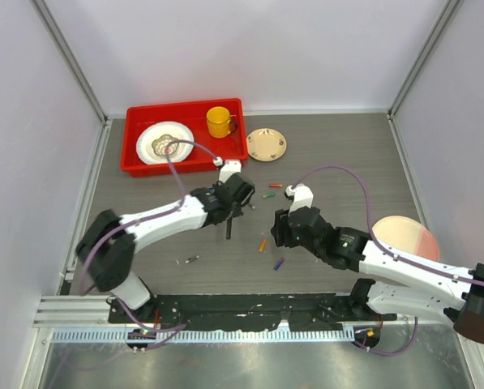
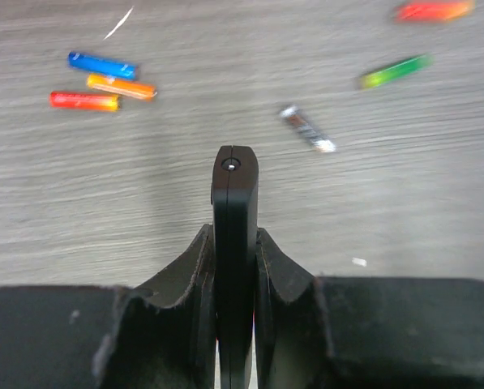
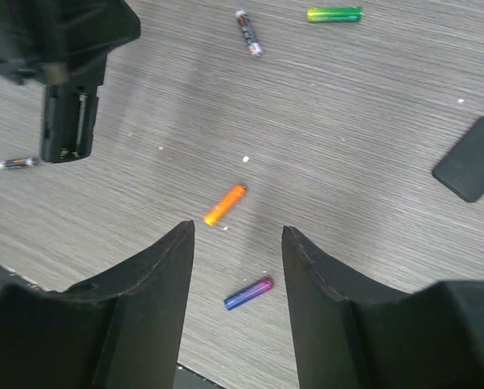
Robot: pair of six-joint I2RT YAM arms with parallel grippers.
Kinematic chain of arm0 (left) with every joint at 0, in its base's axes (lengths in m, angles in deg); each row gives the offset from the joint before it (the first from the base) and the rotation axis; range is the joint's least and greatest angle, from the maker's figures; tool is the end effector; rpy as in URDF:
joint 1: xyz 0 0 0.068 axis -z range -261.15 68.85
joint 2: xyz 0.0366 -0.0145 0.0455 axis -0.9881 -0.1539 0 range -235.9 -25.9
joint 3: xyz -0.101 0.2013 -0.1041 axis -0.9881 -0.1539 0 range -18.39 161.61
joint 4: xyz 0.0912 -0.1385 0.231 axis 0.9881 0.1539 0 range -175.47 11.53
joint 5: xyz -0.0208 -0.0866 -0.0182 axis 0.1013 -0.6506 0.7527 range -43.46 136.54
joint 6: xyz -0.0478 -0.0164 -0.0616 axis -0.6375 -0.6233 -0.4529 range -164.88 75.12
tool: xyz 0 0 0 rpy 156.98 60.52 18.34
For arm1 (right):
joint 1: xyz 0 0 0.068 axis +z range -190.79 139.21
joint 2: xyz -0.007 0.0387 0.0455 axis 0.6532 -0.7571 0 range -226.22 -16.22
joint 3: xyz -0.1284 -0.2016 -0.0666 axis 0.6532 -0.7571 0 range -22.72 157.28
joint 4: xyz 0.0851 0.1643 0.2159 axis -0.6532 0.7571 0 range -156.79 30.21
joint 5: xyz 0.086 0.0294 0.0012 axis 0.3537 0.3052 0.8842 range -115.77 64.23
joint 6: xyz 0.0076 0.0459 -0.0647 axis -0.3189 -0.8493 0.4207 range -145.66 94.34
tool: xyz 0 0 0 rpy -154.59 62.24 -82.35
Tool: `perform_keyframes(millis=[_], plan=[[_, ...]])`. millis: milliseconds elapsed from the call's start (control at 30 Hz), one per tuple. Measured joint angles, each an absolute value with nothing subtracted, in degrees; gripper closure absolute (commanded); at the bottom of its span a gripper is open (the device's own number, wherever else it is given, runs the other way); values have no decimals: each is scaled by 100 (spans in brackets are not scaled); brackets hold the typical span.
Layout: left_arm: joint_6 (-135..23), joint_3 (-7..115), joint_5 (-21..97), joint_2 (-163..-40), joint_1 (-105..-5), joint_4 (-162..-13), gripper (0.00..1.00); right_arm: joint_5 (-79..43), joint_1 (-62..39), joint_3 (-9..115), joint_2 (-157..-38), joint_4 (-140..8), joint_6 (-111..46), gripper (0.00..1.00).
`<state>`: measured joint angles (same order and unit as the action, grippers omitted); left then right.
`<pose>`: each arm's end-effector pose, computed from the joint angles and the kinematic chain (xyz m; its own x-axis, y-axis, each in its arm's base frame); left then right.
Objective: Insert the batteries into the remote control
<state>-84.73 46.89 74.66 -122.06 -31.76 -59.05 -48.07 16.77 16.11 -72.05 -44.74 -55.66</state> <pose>0.2720 -0.2675 0.1506 -0.7433 -0.0014 -0.6689 0.0357 0.9985 -0.0417 0.1657 0.2121 0.2027 -0.6040 -0.0880 -0.7921 -0.3704 0.9110 0.1812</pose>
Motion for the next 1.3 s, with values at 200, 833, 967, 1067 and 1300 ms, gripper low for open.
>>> perform_keyframes(millis=[200, 833, 967, 1067, 1300], plan=[[-9107, 2623, 6423, -9432, -3557, -8172, 100, -3977, 1271, 1474, -6899, -5038, -5778, 33], [-11979, -39, 3592, -9395, -4717, -15212, 100, -298, 259, 656, -7479, -8988, -7693, 30], [-12150, -19, 3354, -9732, -4717, -15664, 100, -3, 259, 630, -7496, -9270, -7769, 34], [-12281, 9, 3223, -10014, -4717, -15785, 100, 150, 259, 630, -7525, -9405, -7769, 41], [-12576, 81, 2978, -10473, -4717, -15861, 100, 388, 254, 632, -7898, -9480, -7748, 55]])
